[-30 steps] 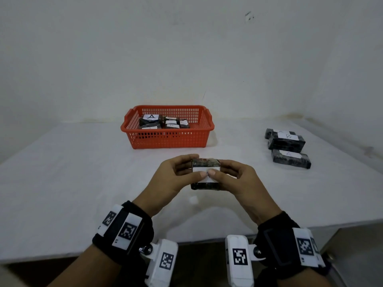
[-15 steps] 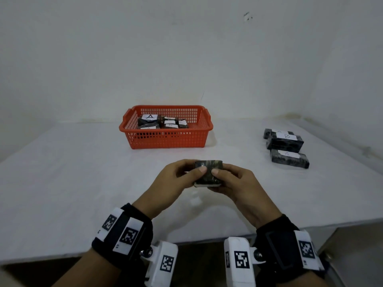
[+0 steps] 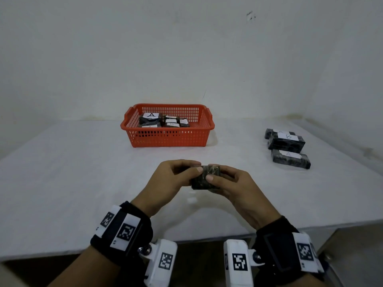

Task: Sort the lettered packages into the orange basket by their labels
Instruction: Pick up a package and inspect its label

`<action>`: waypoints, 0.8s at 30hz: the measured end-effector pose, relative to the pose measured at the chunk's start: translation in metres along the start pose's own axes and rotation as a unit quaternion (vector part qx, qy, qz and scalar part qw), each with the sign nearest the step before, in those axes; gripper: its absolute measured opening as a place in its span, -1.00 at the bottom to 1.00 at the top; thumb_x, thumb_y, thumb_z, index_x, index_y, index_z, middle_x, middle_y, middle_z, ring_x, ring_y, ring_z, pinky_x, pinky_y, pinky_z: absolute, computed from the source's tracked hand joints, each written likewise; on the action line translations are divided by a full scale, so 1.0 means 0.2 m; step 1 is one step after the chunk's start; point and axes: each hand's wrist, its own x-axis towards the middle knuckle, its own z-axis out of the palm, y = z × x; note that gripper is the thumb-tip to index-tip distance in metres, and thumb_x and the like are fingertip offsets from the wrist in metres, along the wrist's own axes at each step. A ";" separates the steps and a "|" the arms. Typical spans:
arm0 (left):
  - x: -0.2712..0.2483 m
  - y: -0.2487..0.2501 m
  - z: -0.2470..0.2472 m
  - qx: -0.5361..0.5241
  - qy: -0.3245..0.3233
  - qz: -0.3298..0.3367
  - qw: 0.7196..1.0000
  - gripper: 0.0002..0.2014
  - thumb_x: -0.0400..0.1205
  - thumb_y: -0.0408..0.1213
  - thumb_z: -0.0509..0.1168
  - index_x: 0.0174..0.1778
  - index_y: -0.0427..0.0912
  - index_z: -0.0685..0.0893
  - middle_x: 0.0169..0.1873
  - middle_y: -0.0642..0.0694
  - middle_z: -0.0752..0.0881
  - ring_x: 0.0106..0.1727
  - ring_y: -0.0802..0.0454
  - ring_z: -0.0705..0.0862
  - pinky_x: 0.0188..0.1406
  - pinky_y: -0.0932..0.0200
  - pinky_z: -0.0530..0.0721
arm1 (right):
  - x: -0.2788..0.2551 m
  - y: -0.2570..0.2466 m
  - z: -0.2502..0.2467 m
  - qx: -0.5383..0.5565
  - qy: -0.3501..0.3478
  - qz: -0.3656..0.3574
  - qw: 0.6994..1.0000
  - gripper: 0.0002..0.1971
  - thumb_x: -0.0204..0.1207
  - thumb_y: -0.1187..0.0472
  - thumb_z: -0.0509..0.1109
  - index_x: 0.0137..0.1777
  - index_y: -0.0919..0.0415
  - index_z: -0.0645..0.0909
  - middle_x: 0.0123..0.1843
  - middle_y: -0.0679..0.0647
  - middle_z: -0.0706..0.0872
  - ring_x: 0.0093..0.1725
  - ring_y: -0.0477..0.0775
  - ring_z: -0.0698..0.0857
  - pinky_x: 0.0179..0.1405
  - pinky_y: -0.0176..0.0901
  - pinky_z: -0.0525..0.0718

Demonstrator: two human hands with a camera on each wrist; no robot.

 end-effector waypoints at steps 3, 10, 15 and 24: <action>0.00 0.00 0.00 -0.022 -0.015 -0.014 1.000 -0.73 0.68 -0.25 0.44 0.28 -0.22 0.78 0.11 -0.11 0.87 0.15 0.02 0.86 0.14 0.17 0.82 | 0.00 0.00 -0.01 0.013 0.008 -0.001 1.000 -0.46 0.39 0.12 0.67 0.35 0.30 0.75 0.22 0.22 0.88 0.28 0.21 0.85 0.39 0.15 0.76; 0.01 0.00 0.00 -0.009 -0.013 -0.010 1.000 -0.67 0.62 -0.24 0.50 0.32 -0.15 0.77 0.12 -0.12 0.87 0.18 0.00 0.85 0.28 0.05 0.80 | 0.01 -0.01 -0.01 0.022 0.025 -0.007 0.999 -0.49 0.42 0.06 0.57 0.31 0.33 0.77 0.18 0.26 0.88 0.26 0.26 0.84 0.19 -0.04 0.80; 0.01 0.00 -0.01 0.017 -0.008 0.013 1.000 -0.58 0.56 -0.36 0.57 0.35 -0.13 0.75 0.14 -0.05 0.87 0.19 0.08 0.84 0.15 0.22 0.79 | 0.00 -0.03 -0.01 0.023 0.016 -0.001 1.000 -0.62 0.59 0.14 0.50 0.36 0.28 0.76 0.25 0.22 0.86 0.31 0.28 0.81 0.35 0.15 0.78; -0.03 -0.01 0.02 0.005 -0.064 0.019 0.998 -0.40 0.58 -0.31 0.58 0.56 -0.09 0.60 0.35 0.01 0.78 0.37 0.10 0.76 0.32 0.10 0.77 | -0.01 -0.03 -0.02 0.013 0.035 -0.001 0.999 -0.69 0.62 0.36 0.49 0.34 0.35 0.75 0.20 0.28 0.87 0.24 0.32 0.85 0.28 0.19 0.80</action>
